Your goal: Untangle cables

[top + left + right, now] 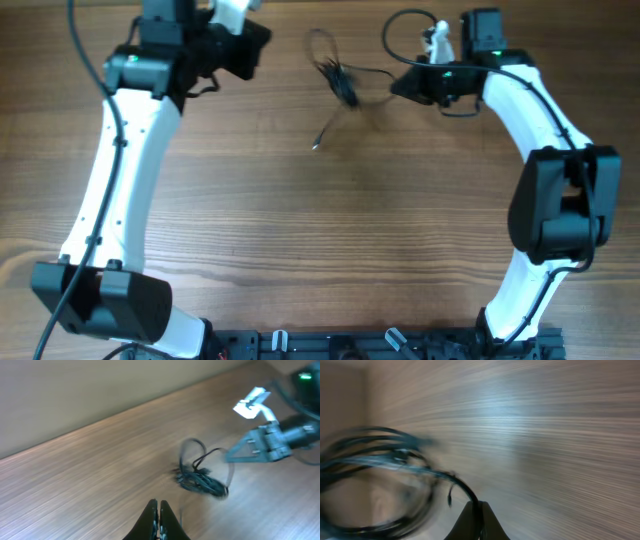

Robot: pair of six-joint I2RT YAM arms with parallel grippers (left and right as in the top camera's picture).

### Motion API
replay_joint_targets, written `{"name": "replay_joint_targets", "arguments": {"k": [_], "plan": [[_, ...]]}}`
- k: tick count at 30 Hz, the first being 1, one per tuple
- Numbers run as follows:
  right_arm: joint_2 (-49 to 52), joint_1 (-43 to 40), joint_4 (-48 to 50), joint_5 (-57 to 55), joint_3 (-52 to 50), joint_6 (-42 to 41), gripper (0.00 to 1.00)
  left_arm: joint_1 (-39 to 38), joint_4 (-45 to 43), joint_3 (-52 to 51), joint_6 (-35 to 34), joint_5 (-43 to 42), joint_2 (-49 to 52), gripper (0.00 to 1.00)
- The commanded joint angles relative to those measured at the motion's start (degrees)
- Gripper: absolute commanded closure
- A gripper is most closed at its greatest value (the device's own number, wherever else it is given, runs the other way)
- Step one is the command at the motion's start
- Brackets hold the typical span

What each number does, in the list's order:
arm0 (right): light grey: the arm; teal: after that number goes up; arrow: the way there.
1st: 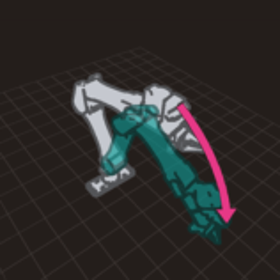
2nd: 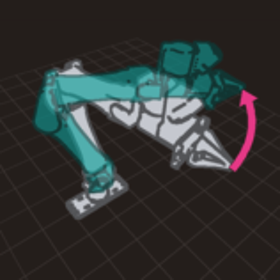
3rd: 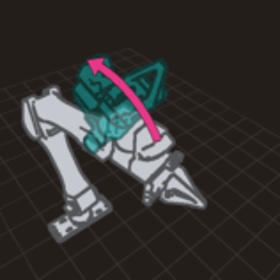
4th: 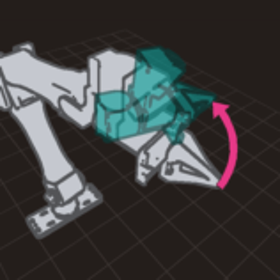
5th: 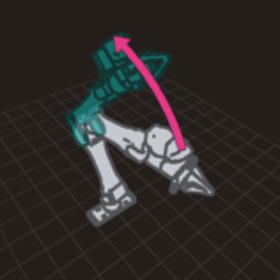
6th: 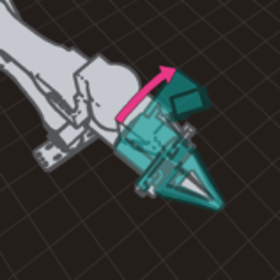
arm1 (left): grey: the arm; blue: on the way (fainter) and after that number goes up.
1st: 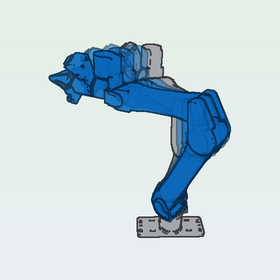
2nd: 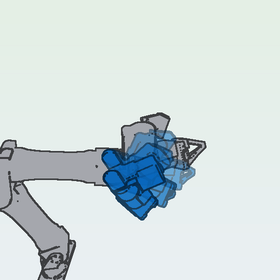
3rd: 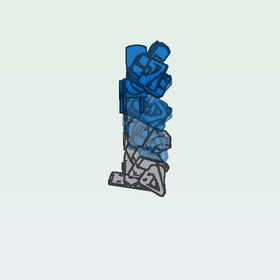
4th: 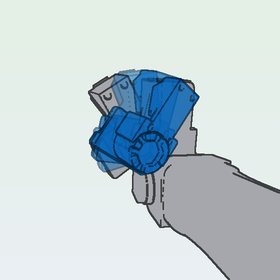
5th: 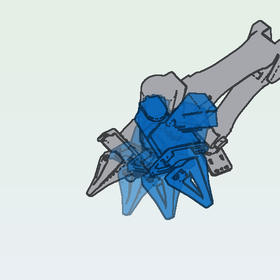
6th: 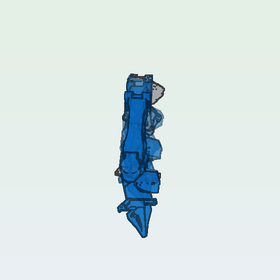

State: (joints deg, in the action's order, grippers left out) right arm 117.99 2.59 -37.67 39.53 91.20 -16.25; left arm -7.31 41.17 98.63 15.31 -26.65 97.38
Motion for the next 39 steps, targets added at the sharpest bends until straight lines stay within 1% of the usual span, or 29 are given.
{"name": "replay_joint_targets", "arguments": {"k": [1, 5, 9, 10, 12, 14, 16, 21, 25, 26, 29, 30, 35, 36, 37, 39], "plan": [[0.6, -4.0, -1.9, -5.6, 0.2, 3.5, 0.96, 3.4, 0.4, 0.6, 0.9, 1.3, -1.9, 0.96], [0.6, -6.7, -3.6, -5.6, 0.2, 4.6, 0.95, 5.0, 1.1, 0.6, 0.9, 1.2, -2.0, 0.95], [0.6, -6.9, -4.0, -5.1, 0.2, 5.2, 0.96, 4.7, 1.7, 0.6, 0.9, 0.8, -2.0, 0.95], [0.6, -6.9, -4.0, -4.1, 0.2, 5.2, 0.96, 4.5, 2.0, 0.6, 0.9, 0.1, -2.0, 0.91], [0.6, -6.9, -4.0, -1.4, 0.2, 5.2, 0.95, 4.3, 2.7, 0.6, 0.9, -1.7, -2.0, 0.79], [0.6, -6.9, -4.0, 1.9, 0.2, 5.3, 0.96, 4.2, 3.3, 0.6, 0.9, -3.1, -2.0, 0.75], [0.5, -6.9, -4.0, 5.7, 0.2, 5.6, 0.95, 4.2, 4.1, 0.6, 0.9, -7.0, -1.8, 0.69], [-2.0, -6.7, -3.8, 11.7, 0.2, 5.7, 0.95, 4.2, 4.7, 0.6, 0.9, -11.8, -0.4, 0.64], [-5.9, -5.3, -3.7, 11.8, 0.2, 5.9, 0.95, 3.9, 5.7, 0.6, 1.0, -16.1, 2.4, 0.64], [-7.3, -4.6, -3.5, 11.8, 0.2, 6.2, 0.95, 3.5, 5.9, 0.6, 1.2, -17.2, 3.5, 0.66], [-10.9, -2.4, -3.6, 10.1, 0.3, 7.1, 0.95, 0.9, 6.9, 0.6, 4.0, -20.0, 6.7, 0.67], [-11.9, -1.7, -3.7, 9.5, 0.3, 7.1, 0.95, 0.0, 6.9, 0.6, 4.0, -20.0, 7.4, 0.67], [-15.2, 1.8, -4.5, 7.7, 0.5, 7.3, 0.95, -6.3, 6.7, 0.6, 9.0, -20.0, 10.3, 0.67], [-15.5, 2.5, -5.4, 6.4, 0.8, 7.9, 0.95, -7.2, 6.7, 0.6, 9.9, -19.8, 10.5, 0.69], [-15.9, 3.2, -6.6, 5.6, 1.2, 9.5, 0.96, -8.1, 6.7, 0.6, 11.3, -19.8, 11.0, 0.72], [-16.6, 4.0, -7.9, 4.1, 1.8, 10.5, 0.95, -8.7, 6.6, 0.6, 11.5, -19.8, 11.6, 0.76]]}}
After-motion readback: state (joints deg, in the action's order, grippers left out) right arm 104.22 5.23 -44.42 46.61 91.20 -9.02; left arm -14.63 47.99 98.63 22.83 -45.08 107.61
